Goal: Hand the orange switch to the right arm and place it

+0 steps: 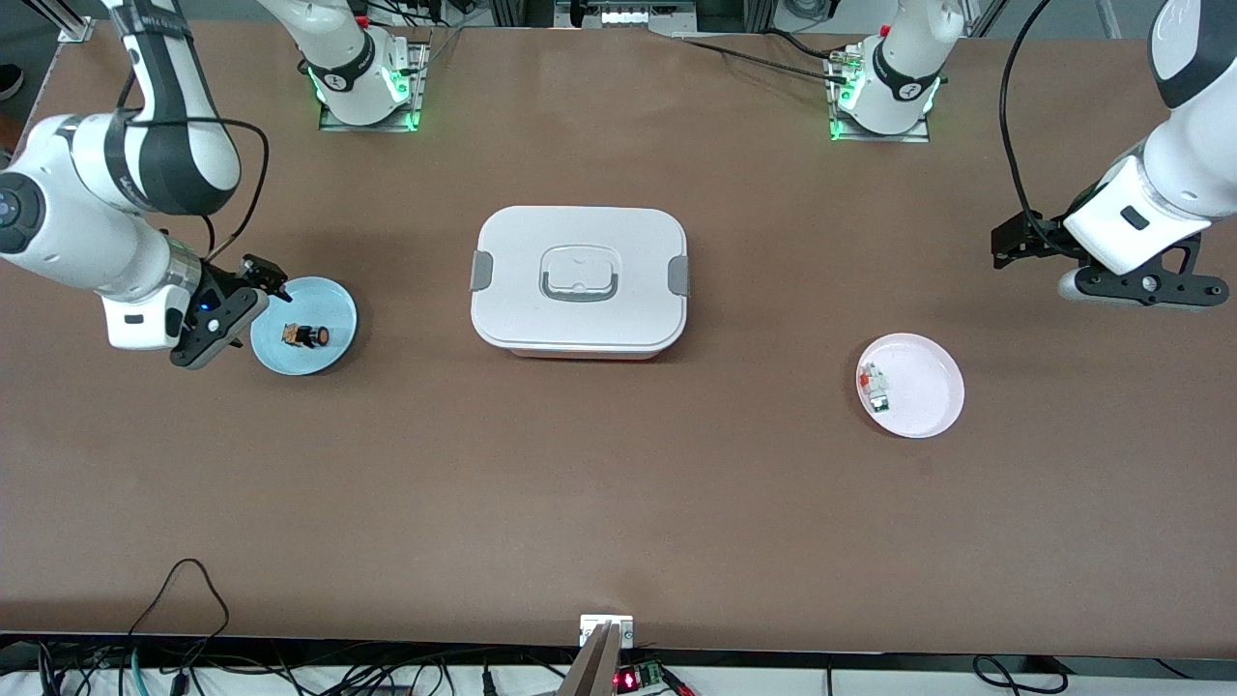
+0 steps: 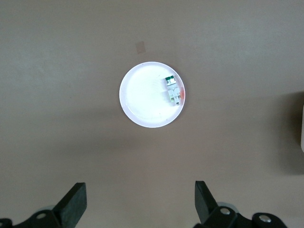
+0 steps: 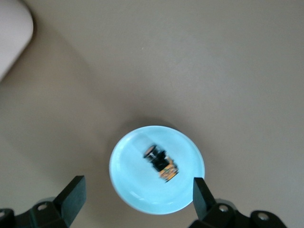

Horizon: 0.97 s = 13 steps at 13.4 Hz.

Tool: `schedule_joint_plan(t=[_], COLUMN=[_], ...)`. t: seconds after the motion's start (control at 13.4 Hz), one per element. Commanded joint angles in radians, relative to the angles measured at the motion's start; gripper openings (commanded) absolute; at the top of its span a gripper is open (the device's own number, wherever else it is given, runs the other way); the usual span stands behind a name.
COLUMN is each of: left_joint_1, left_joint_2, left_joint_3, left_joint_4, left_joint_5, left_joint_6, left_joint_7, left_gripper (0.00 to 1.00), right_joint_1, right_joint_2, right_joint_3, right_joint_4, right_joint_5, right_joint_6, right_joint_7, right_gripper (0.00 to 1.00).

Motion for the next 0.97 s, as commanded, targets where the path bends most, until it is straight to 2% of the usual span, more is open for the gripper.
schedule_joint_plan(t=[0.0,0.3,0.6,0.89], left_joint_1=[0.000,0.000,0.000,0.000], left_joint_2=[-0.017,-0.017,-0.017,-0.017], left_joint_3=[0.004,0.004,0.004,0.004], left_joint_4=[-0.012,-0.012,-0.012,-0.012], left_joint_5=[-0.018,-0.018,-0.018,-0.018], left_joint_6=[-0.005,-0.005,-0.005,-0.005], left_joint_7=[-0.002,-0.002,-0.001,0.003], left_gripper=[1.00,1.00,1.00,1.00], right_joint_1=[0.025,0.045,0.051,0.105], right_joint_2=[-0.071,-0.166,-0.229,-0.271], right_joint_3=[0.001,-0.001,-0.005,-0.053], right_joint_4=[0.010,0.033,0.112,0.142], right_joint_5=[-0.009,-0.009,-0.010,-0.009], right_joint_6=[-0.058,-0.135,-0.266,-0.273], right_joint_7=[0.194,0.337,0.481,0.575], right_gripper=[1.00,1.00,1.00,1.00])
